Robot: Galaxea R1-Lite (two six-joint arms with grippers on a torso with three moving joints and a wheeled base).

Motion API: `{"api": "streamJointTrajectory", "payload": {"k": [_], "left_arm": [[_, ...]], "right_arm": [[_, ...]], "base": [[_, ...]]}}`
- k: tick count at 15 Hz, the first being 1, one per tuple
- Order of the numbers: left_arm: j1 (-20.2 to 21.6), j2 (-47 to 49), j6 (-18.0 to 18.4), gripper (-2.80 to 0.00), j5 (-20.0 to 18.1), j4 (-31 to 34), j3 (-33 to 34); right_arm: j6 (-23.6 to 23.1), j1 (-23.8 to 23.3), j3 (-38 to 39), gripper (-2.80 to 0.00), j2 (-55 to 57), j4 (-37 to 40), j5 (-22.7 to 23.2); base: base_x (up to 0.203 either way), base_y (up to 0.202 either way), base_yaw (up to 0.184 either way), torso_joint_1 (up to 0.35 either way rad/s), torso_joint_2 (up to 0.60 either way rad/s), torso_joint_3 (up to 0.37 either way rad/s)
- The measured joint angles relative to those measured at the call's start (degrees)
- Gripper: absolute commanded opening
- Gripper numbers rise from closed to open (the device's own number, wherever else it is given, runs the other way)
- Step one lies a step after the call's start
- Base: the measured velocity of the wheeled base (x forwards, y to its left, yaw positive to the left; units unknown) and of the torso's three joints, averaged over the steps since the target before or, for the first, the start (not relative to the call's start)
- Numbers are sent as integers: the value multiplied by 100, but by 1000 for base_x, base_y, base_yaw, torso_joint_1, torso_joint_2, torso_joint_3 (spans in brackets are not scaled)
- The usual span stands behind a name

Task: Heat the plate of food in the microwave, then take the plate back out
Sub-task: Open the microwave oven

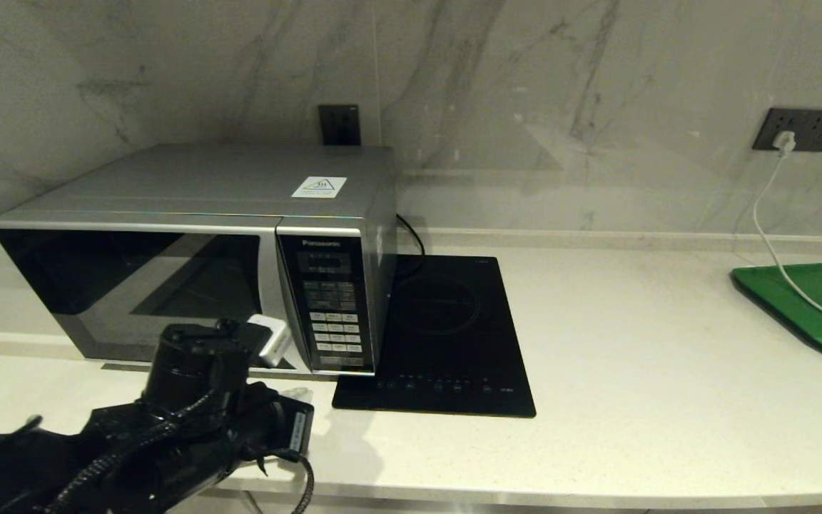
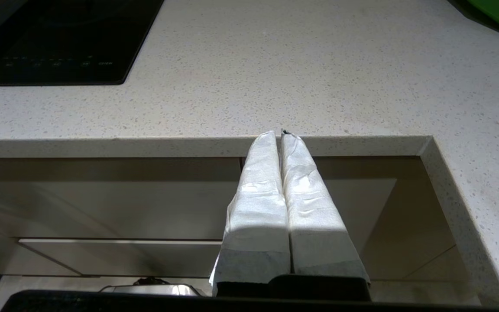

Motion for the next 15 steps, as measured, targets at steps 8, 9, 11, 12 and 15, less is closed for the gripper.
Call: {"api": "streamJointTrajectory", "payload": {"k": [8, 9, 11, 12, 15], "left_arm": [[-292, 1582, -58, -280, 96, -1537, -320], [-198, 1679, -43, -280, 93, -1560, -416], [-54, 1803, -26, -280, 90, -1560, -498], [19, 1842, -11, -280, 87, -1557, -542], [106, 1892, 63, -280, 79, -1557, -638]], "right_arm": [[1, 0, 0, -280, 0, 1, 0], [1, 0, 0, -280, 0, -1, 0], [-1, 0, 0, -280, 0, -1, 0], [-2, -2, 0, -280, 0, 0, 0], [1, 0, 0, -280, 0, -1, -2]], "base": [[0, 0, 0, 0, 0, 0], [0, 0, 0, 0, 0, 0], [0, 0, 0, 0, 0, 0], [0, 0, 0, 0, 0, 0], [0, 0, 0, 0, 0, 0]]}}
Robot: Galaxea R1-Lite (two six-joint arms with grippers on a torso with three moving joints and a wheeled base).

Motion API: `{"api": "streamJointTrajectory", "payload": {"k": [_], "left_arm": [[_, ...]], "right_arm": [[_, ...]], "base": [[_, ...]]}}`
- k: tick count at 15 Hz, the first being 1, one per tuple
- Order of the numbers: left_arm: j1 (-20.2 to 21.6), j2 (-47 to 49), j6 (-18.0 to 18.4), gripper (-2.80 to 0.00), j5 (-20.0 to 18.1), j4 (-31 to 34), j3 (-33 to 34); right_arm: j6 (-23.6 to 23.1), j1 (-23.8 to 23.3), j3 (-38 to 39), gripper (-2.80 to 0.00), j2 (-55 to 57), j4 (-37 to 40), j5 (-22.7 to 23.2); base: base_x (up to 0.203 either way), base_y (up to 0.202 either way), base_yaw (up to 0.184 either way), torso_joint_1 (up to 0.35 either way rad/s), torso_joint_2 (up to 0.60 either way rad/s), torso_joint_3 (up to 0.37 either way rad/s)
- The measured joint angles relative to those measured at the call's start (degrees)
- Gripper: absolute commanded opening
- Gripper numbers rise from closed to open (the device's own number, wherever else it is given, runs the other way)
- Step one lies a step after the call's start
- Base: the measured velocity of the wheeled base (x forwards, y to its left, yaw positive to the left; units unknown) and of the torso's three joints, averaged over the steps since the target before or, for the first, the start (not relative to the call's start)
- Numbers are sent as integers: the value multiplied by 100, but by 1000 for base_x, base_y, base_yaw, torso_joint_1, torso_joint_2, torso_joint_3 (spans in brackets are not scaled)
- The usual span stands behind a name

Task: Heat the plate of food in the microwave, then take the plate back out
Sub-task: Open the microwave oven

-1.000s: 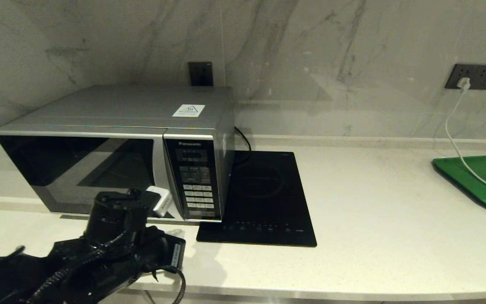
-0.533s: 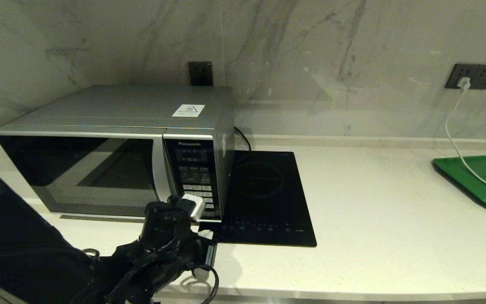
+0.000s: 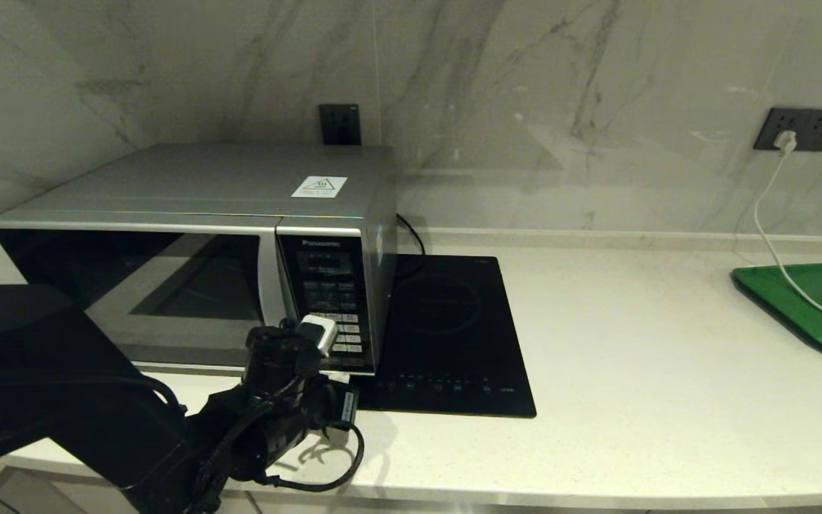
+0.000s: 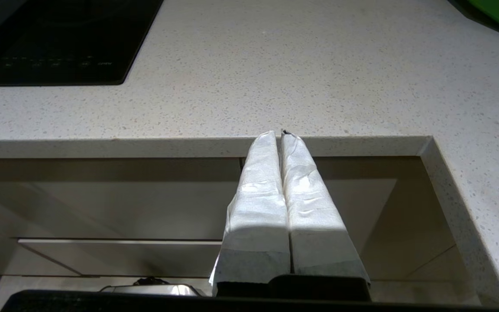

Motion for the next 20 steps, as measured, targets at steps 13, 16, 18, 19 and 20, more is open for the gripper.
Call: {"api": "streamJointTrajectory", "payload": {"k": [13, 16, 18, 19, 20], "left_arm": [[-17, 160, -43, -280, -27, -466, -37], [-20, 203, -44, -280, -33, -468, -15], [-20, 256, -43, -280, -32, -570, -13], [-20, 294, -38, -280, -24, -699, -10], [-20, 340, -11, -280, -16, -838, -6]], "right_arm": [[0, 0, 0, -280, 0, 2, 2], [0, 0, 0, -280, 0, 0, 0], [-2, 0, 0, -280, 0, 1, 2], [-2, 0, 0, -280, 0, 0, 0], [-2, 0, 0, -280, 0, 1, 0]], "base": [[0, 0, 0, 0, 0, 0], [0, 0, 0, 0, 0, 0], [0, 0, 0, 0, 0, 0], [0, 0, 0, 0, 0, 0], [0, 0, 0, 0, 0, 0]]}}
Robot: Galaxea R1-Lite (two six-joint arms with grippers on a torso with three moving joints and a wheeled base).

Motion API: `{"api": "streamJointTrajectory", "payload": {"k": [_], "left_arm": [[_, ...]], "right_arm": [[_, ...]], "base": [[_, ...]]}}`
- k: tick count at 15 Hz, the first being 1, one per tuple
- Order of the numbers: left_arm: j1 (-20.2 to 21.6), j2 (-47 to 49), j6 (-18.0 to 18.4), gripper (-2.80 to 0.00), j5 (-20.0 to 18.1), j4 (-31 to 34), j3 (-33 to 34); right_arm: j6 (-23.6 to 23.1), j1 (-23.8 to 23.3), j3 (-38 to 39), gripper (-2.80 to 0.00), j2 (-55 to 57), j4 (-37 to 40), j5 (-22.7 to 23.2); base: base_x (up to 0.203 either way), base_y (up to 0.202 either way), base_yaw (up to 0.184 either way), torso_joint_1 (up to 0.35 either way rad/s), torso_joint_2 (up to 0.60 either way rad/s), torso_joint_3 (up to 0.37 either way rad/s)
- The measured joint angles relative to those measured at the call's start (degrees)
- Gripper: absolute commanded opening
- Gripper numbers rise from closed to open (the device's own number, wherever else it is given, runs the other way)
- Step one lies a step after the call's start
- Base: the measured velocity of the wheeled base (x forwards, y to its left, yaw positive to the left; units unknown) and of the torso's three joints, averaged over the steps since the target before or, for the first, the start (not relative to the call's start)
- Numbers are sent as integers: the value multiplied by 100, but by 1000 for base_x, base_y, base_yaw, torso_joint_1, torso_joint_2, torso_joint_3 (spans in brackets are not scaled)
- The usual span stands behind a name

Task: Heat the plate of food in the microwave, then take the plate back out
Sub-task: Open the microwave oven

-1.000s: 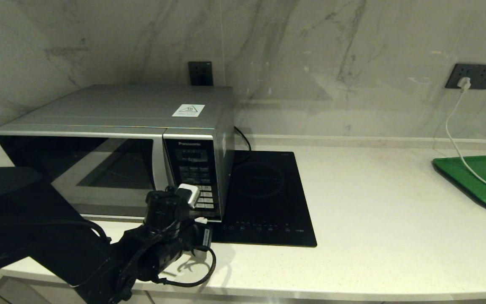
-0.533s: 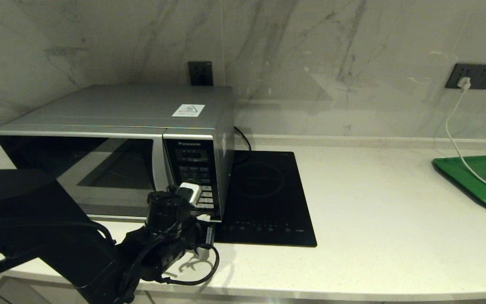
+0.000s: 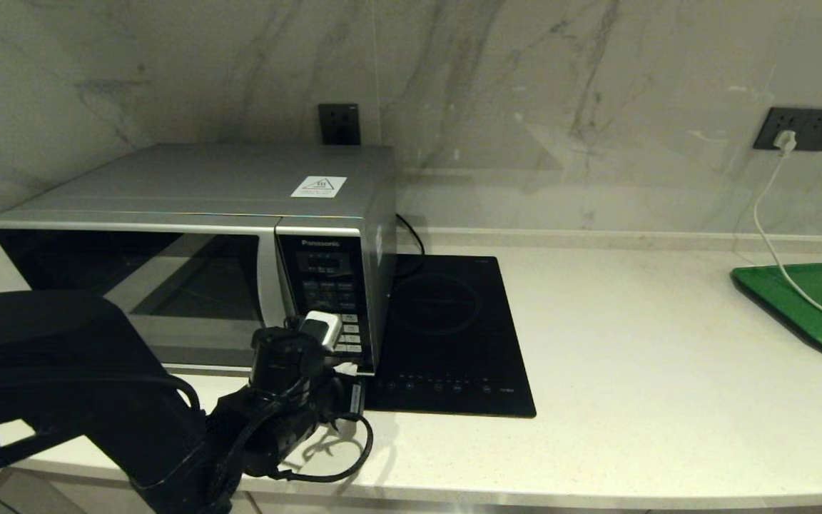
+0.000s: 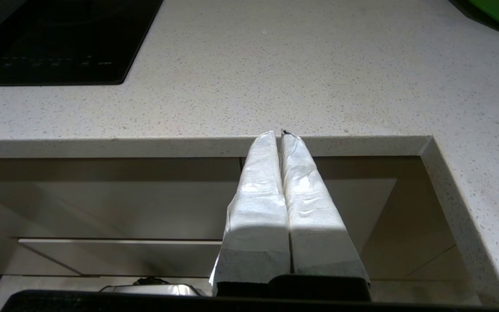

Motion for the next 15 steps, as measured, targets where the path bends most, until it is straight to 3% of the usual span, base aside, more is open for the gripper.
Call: {"api": "streamJointTrajectory", "payload": {"k": [9, 15], "left_arm": [[-9, -5, 37, -280, 9, -363, 379], [19, -1039, 80, -280, -30, -94, 1311]], "right_arm": [[2, 2, 0, -280, 0, -1, 0], [2, 0, 0, -280, 0, -1, 0]], "base": [[0, 0, 0, 0, 0, 0], [0, 0, 0, 0, 0, 0]]}}
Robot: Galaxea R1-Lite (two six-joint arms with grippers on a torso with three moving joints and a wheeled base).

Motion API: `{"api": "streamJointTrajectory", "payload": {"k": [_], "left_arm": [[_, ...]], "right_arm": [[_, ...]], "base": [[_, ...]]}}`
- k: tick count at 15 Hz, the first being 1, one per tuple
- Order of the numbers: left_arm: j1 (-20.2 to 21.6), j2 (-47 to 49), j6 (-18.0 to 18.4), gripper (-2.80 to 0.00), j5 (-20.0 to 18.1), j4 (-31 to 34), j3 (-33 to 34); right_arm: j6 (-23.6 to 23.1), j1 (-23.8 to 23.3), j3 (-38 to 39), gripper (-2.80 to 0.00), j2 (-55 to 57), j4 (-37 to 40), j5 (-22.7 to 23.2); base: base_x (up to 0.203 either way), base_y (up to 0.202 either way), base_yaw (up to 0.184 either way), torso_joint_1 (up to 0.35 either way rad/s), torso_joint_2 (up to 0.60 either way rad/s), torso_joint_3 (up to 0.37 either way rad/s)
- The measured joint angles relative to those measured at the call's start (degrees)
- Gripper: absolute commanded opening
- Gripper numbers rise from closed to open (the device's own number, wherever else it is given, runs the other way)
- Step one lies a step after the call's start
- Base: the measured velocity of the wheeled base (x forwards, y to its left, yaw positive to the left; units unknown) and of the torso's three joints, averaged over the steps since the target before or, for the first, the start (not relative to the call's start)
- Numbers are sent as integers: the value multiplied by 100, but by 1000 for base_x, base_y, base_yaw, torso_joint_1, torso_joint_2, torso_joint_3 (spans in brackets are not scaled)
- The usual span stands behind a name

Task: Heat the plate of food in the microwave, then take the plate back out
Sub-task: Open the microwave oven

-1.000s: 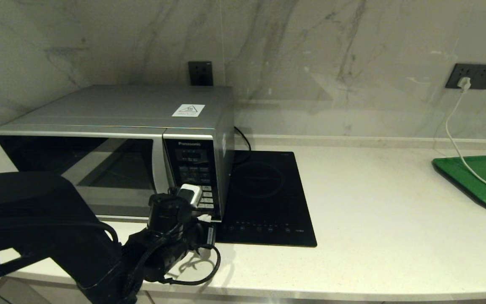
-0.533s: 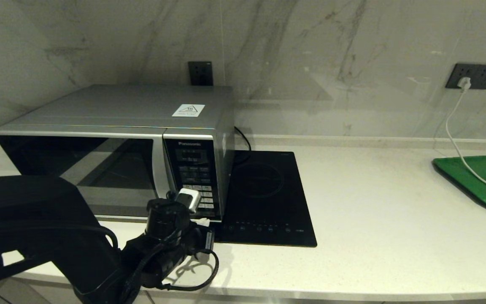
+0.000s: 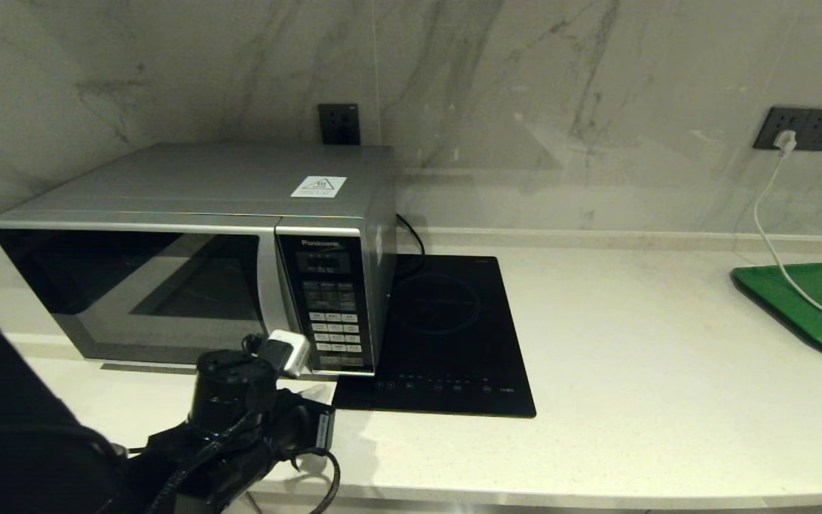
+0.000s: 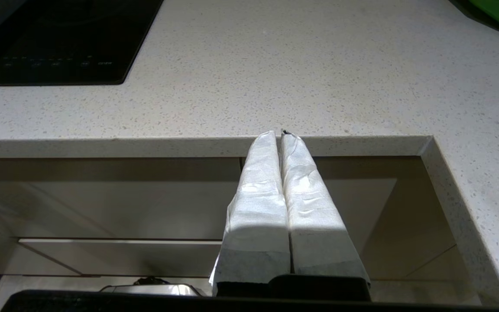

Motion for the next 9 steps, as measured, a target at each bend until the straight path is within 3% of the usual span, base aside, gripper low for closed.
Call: {"api": "streamJointTrajectory", "payload": {"k": [3, 5, 9], "left_arm": [[204, -1022, 39, -280, -64, 934, 217], [441, -1889, 212, -280, -85, 2114, -19], [938, -3797, 502, -280, -111, 5418, -1789]], "right_arm": [[1, 2, 0, -280, 0, 0, 1], [0, 0, 0, -280, 0, 0, 0], [0, 0, 0, -280, 0, 1, 0]], "base": [[0, 0, 0, 0, 0, 0], [0, 0, 0, 0, 0, 0], [0, 0, 0, 0, 0, 0]]}}
